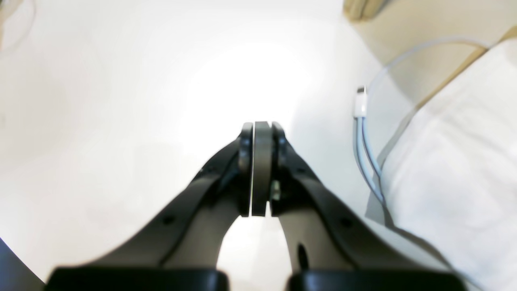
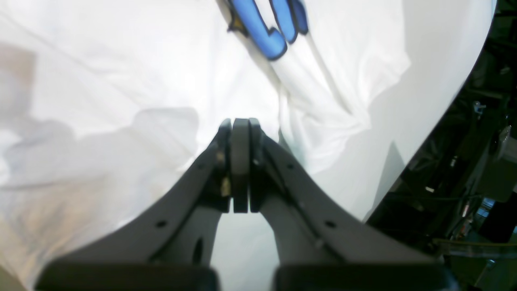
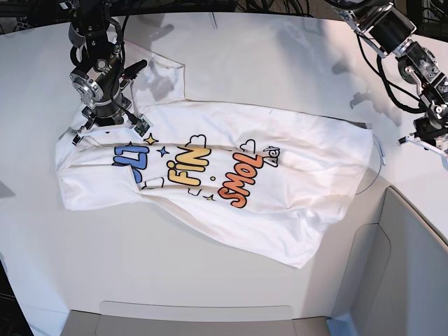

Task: Layout the t-shirt on the table in an organized manner, then fold the t-shirt properly
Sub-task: 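Open both grippers and raise them away from the shirt, then pull the shirt edges outward with both grippers to flatten it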

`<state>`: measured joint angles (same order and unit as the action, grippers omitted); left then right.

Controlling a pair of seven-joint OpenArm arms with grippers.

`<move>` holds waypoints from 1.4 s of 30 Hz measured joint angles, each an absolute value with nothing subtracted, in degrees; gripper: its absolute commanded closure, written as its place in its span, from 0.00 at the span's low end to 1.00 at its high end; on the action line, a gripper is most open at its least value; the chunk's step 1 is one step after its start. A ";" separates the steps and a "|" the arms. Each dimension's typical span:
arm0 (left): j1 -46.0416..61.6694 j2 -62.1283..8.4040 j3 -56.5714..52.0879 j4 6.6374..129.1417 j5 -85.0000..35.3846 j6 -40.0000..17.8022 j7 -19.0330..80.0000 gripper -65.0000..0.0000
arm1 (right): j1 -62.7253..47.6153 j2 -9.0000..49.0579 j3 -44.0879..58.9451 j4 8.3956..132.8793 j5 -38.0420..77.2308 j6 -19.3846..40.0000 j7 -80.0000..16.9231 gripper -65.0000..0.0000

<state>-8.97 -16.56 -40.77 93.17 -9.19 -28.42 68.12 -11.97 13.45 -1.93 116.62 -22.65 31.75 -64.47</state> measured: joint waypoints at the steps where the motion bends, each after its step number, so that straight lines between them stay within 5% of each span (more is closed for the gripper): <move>1: -9.06 -17.17 -40.77 93.08 -11.22 -30.70 69.84 1.00 | -12.25 13.45 -1.93 116.62 -22.61 31.75 -64.45 1.00; 6: -10.66 -19.57 -40.56 85.47 -22.98 -38.70 77.58 1.00 | -12.40 15.55 -2.00 113.62 -22.06 31.75 -64.03 1.00; 13: -12.69 -22.57 -40.58 72.66 -31.27 -38.83 78.06 1.00 | -12.51 17.30 4.19 107.92 -22.65 31.77 -64.29 1.00; 28: -17.15 -20.82 -35.62 72.86 -32.21 -38.79 80.77 1.00 | -14.48 24.40 9.91 100.40 -21.80 31.75 -63.86 1.00; 34: -15.53 -20.18 -29.06 72.79 -33.04 -32.80 75.77 1.00 | -16.19 24.16 10.76 109.62 -16.40 31.92 -64.01 1.00; 42: -16.21 -21.06 -27.38 65.84 -32.60 -32.42 68.82 1.00 | -17.04 16.12 7.77 116.44 -13.63 31.97 -64.60 1.00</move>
<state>-16.21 -21.06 -27.38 65.84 -32.60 -32.42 68.82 -17.04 16.12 7.77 116.44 -13.63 31.97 -64.60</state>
